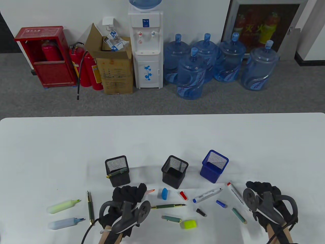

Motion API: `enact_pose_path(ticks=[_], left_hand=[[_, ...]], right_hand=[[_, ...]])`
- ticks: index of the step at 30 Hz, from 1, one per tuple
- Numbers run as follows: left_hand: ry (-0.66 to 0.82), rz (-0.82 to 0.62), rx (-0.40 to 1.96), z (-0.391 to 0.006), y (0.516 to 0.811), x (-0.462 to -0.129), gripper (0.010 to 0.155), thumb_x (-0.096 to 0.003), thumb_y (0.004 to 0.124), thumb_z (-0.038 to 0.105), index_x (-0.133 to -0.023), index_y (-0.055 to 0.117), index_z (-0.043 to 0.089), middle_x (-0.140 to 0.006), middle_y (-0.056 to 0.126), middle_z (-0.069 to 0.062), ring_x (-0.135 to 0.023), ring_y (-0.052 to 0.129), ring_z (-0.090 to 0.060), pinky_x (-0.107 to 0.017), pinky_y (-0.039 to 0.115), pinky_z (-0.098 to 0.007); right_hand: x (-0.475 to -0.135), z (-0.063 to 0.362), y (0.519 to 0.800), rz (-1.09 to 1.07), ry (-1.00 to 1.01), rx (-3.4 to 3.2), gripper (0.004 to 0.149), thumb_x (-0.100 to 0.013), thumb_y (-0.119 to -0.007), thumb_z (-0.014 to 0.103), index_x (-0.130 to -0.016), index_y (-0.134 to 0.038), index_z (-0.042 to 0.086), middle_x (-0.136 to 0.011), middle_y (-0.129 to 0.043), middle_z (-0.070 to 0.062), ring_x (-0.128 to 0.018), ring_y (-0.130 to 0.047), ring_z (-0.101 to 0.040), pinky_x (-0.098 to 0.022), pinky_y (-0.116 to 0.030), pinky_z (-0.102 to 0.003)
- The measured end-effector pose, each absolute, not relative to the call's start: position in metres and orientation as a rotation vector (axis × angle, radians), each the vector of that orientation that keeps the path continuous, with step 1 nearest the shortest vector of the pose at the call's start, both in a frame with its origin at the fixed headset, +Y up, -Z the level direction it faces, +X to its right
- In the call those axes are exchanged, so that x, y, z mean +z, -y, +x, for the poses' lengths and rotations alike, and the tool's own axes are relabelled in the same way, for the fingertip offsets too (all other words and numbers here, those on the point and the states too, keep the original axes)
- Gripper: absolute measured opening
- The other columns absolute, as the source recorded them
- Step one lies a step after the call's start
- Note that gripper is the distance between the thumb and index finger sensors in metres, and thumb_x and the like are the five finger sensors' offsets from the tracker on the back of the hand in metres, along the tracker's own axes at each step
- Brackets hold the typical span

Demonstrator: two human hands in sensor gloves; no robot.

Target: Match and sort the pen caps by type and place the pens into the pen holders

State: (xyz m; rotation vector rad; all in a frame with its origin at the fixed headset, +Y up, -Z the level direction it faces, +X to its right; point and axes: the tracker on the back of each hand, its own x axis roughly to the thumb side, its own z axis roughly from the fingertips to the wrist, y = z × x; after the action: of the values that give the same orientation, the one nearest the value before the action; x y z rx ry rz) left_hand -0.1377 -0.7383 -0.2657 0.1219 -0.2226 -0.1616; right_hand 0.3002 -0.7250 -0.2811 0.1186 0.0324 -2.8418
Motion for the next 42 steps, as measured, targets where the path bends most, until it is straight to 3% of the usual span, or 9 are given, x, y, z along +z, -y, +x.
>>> enact_pose_path(ticks=[5,14,18,20,24,28,32,38,42], left_hand=[[0.220,0.092,-0.173,-0.137,0.742,-0.267,0.061,-0.0439,0.063,0.033,-0.104,0.058,0.033,-0.093,0.086,0.004,-0.086,0.090,-0.029,-0.072,0.067,-0.063],[0.228,0.084,-0.173,-0.134,0.738,-0.265,0.060,-0.0438,0.064,0.033,-0.104,0.059,0.033,-0.092,0.087,0.004,-0.084,0.093,-0.029,-0.071,0.068,-0.063],[0.237,0.088,-0.143,-0.134,0.736,-0.264,0.060,-0.0439,0.063,0.032,-0.104,0.058,0.033,-0.093,0.086,0.003,-0.074,0.101,-0.026,-0.068,0.073,-0.062],[0.245,0.087,-0.128,-0.133,0.735,-0.264,0.060,-0.0440,0.063,0.032,-0.104,0.058,0.034,-0.093,0.085,0.003,-0.072,0.101,-0.025,-0.068,0.073,-0.062],[0.262,0.108,-0.097,-0.132,0.732,-0.263,0.060,-0.0440,0.063,0.033,-0.104,0.058,0.035,-0.093,0.085,0.004,-0.070,0.100,-0.023,-0.068,0.073,-0.060],[0.296,0.179,-0.067,-0.127,0.727,-0.258,0.060,-0.0439,0.064,0.034,-0.103,0.059,0.036,-0.094,0.085,0.005,-0.069,0.099,-0.023,-0.068,0.072,-0.058],[0.331,0.236,-0.100,-0.119,0.724,-0.253,0.059,-0.0434,0.065,0.035,-0.103,0.061,0.036,-0.093,0.086,0.006,-0.069,0.100,-0.022,-0.068,0.074,-0.057],[0.355,0.202,0.005,-0.116,0.724,-0.251,0.059,-0.0435,0.064,0.035,-0.103,0.062,0.035,-0.093,0.086,0.005,-0.067,0.100,-0.022,-0.067,0.074,-0.057],[0.375,0.171,0.055,-0.112,0.727,-0.250,0.059,-0.0434,0.063,0.034,-0.103,0.062,0.035,-0.091,0.088,0.005,-0.065,0.100,-0.022,-0.067,0.074,-0.057]], right_hand=[[-0.283,0.309,0.737,0.160,0.186,-2.823,0.065,-0.033,-0.086,0.047,-0.096,-0.076,0.034,-0.097,-0.090,0.007,-0.094,-0.088,-0.023,-0.068,-0.078,-0.054],[-0.284,0.308,0.754,0.149,0.046,-2.781,0.058,-0.029,-0.091,0.043,-0.086,-0.084,0.035,-0.084,-0.098,0.011,-0.085,-0.096,-0.016,-0.065,-0.083,-0.049],[-0.285,0.307,0.757,0.132,0.064,-2.756,0.059,-0.032,-0.087,0.043,-0.090,-0.082,0.030,-0.085,-0.098,0.007,-0.082,-0.097,-0.019,-0.065,-0.083,-0.050],[-0.285,0.307,0.754,0.146,0.118,-2.767,0.061,-0.035,-0.085,0.042,-0.093,-0.078,0.027,-0.088,-0.096,0.004,-0.083,-0.095,-0.022,-0.066,-0.081,-0.051],[-0.283,0.298,0.725,0.137,-0.026,-2.894,0.062,-0.038,-0.080,0.039,-0.098,-0.071,0.024,-0.093,-0.091,0.000,-0.084,-0.092,-0.026,-0.065,-0.082,-0.053],[-0.276,0.255,0.687,-0.059,-0.247,-2.933,0.064,-0.040,-0.077,0.035,-0.102,-0.063,0.023,-0.096,-0.081,-0.004,-0.081,-0.091,-0.026,-0.063,-0.084,-0.050],[-0.268,0.199,0.677,-0.291,-0.381,-2.917,0.065,-0.039,-0.077,0.036,-0.101,-0.063,0.026,-0.095,-0.082,-0.002,-0.077,-0.096,-0.020,-0.059,-0.088,-0.045],[-0.257,0.111,0.699,-0.594,-0.544,-2.985,0.065,-0.037,-0.080,0.036,-0.099,-0.065,0.026,-0.092,-0.082,-0.001,-0.070,-0.100,-0.015,-0.055,-0.092,-0.041],[-0.252,0.092,0.722,-0.659,-0.630,-2.919,0.064,-0.036,-0.082,0.036,-0.097,-0.066,0.026,-0.090,-0.082,-0.001,-0.068,-0.100,-0.014,-0.054,-0.092,-0.041]])
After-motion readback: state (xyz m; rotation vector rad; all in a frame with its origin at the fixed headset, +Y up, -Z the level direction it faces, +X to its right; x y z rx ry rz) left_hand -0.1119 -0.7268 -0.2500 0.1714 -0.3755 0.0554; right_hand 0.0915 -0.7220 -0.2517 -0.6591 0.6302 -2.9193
